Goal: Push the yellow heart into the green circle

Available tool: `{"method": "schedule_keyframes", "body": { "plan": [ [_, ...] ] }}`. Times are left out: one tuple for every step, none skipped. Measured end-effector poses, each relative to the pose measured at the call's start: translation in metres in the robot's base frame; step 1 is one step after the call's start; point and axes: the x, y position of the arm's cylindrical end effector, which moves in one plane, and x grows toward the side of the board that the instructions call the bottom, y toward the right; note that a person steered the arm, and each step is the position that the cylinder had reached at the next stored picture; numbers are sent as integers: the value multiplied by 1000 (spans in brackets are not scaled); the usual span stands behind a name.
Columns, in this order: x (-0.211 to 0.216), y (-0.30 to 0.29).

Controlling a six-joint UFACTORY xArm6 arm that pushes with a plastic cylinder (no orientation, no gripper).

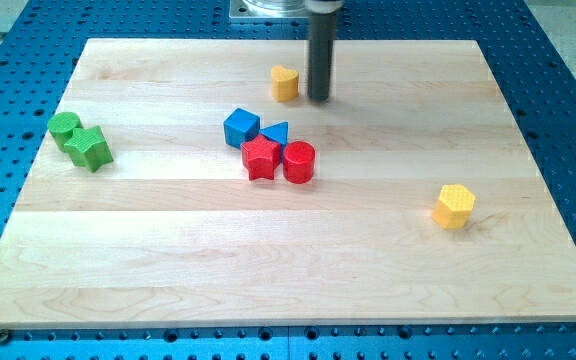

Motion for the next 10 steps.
{"method": "schedule_keyframes", "body": {
  "plan": [
    [-2,-37],
    [19,-148],
    [10,-108],
    [20,-166],
    [11,-205],
    [-14,-205],
    [-17,-266],
    [47,-322],
    [63,-334],
    [49,-284]
  ]
}}
